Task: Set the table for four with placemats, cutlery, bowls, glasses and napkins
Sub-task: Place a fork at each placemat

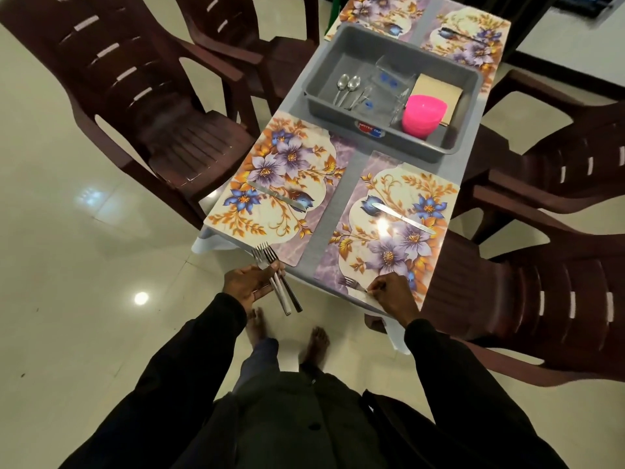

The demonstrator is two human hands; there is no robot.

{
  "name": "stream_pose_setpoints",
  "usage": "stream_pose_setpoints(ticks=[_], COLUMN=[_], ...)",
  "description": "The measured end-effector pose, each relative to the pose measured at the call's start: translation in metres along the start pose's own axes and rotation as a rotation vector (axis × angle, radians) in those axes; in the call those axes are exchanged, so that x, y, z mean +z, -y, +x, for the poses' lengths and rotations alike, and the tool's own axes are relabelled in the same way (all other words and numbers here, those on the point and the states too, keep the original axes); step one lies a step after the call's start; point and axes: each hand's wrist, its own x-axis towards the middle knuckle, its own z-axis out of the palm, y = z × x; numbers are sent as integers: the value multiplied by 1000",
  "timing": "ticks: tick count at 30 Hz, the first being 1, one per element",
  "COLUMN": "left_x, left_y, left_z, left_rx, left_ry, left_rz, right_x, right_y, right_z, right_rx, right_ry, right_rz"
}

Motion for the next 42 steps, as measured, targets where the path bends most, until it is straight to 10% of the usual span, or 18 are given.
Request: stream_pose_setpoints(ticks=[19,30,42], left_x=[-14,-48,-103], left_y=[-5,-49,-129], left_z=[-5,18,54], left_rx=[13,-3,-4], left_ry=[25,63,57], left_rz=[-29,-61,-24], right_x=[4,47,83], right_y=[34,208,319], right_z=[-20,-6,42], right_rx=[-7,-183,-156], right_ry=[-178,182,146], right_rz=[220,562,602])
